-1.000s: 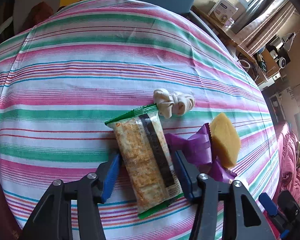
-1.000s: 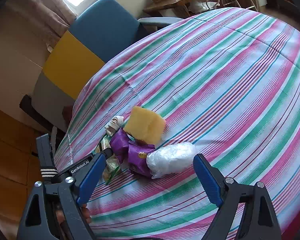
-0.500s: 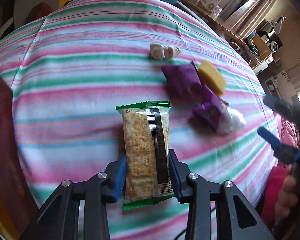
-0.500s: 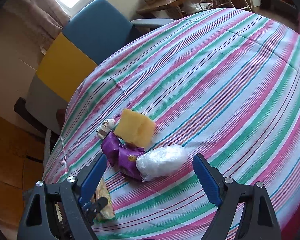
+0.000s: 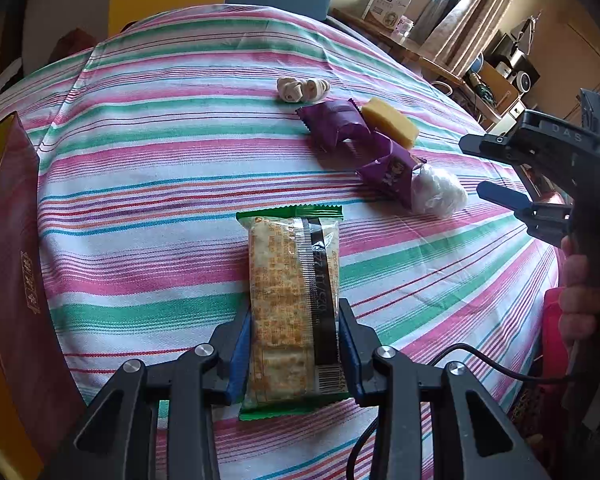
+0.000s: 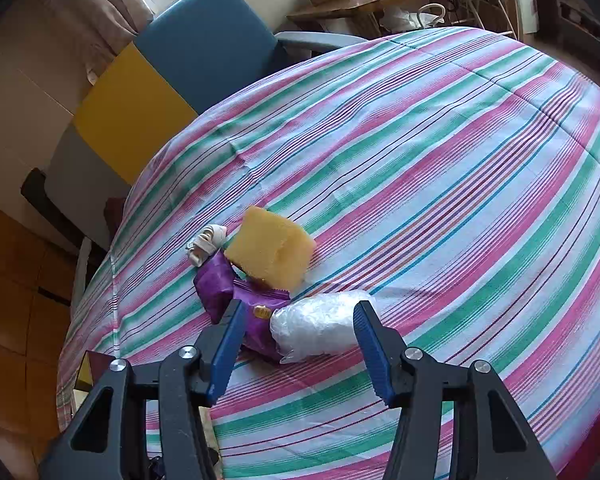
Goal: Organize objects
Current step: 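Carry the cracker packet toward the tray while the right tool grasps a purple snack packet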
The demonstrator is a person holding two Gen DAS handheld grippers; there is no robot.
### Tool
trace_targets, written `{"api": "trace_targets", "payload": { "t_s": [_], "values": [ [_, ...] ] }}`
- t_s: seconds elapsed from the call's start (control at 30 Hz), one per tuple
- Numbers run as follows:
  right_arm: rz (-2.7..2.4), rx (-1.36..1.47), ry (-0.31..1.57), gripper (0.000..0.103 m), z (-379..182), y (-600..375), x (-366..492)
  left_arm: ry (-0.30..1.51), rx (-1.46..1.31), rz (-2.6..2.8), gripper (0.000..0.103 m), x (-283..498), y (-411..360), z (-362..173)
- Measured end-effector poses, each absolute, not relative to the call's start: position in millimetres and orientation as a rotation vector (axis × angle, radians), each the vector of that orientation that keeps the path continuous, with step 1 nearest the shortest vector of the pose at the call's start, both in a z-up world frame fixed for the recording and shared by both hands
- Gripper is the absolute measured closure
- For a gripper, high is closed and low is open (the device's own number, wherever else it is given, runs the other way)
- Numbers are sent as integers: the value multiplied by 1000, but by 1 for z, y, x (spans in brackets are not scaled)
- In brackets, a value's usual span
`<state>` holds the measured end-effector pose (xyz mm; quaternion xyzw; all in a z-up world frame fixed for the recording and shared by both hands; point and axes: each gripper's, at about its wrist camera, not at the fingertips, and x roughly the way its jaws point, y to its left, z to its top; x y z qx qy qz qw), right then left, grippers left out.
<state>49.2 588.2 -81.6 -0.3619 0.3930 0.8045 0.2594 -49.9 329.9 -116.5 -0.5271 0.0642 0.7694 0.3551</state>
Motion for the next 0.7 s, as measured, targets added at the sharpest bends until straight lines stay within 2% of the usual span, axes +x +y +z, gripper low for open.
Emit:
{"api": "trace_targets", "payload": {
  "t_s": [0.2,0.47,0.7],
  "values": [
    [2253,-1007,1021,52,-78,578,39,166,-1326,1997,65,-46,329,-118],
    [2321,-1142,1075,52,-91,559,4,178,-1304,2007,65,-45,331,-119],
    [2202,-1191,991,52,-110,570,-15,150,-1297,2000,65,-45,329,-121]
  ]
}}
